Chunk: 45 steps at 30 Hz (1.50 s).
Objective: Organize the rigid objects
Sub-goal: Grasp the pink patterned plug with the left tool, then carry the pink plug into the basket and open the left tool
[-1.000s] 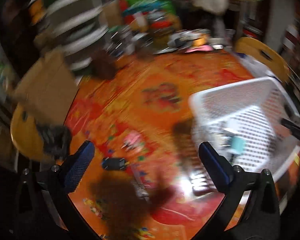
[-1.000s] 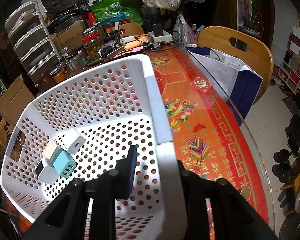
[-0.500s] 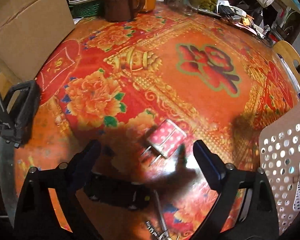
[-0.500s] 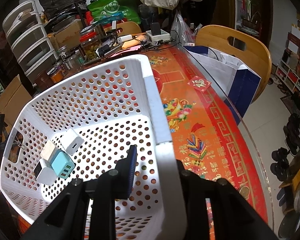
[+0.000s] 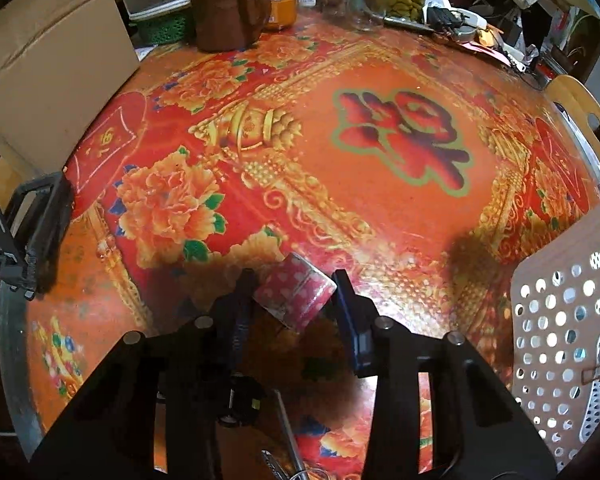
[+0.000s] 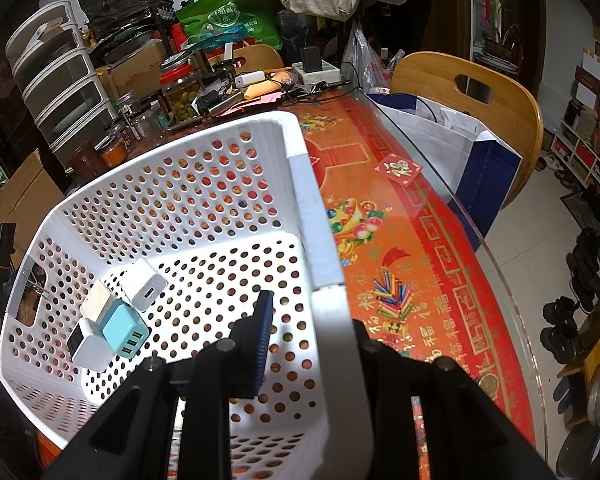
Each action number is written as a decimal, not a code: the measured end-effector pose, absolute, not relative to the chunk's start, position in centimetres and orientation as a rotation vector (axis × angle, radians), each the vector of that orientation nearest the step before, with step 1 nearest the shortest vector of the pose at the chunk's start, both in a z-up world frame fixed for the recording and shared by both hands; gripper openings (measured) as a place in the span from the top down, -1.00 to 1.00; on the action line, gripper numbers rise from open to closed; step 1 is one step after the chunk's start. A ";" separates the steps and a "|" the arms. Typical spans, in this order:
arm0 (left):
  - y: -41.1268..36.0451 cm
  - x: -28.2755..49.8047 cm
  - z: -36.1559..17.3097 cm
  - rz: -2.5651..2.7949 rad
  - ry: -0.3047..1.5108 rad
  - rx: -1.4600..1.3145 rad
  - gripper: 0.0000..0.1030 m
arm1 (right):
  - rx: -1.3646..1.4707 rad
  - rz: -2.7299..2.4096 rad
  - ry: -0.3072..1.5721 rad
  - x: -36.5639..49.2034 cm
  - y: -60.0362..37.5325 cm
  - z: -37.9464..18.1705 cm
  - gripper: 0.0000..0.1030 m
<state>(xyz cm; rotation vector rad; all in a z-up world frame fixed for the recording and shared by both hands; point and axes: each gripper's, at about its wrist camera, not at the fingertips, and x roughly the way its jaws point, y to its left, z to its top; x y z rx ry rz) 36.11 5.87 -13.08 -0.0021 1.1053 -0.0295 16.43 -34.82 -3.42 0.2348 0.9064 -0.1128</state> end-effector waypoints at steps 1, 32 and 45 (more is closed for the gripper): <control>6.0 35.8 -12.8 -0.034 1.097 -0.007 0.31 | 0.234 -0.112 0.907 16.5 -34.8 -3.4 0.52; -12.2 23.4 3.3 -0.206 0.883 0.421 0.30 | 0.237 -0.103 0.898 16.4 -35.0 -3.4 0.52; -20.3 31.6 -7.8 -0.121 1.190 0.757 0.30 | 0.244 -0.100 0.908 16.4 -34.9 -3.5 0.52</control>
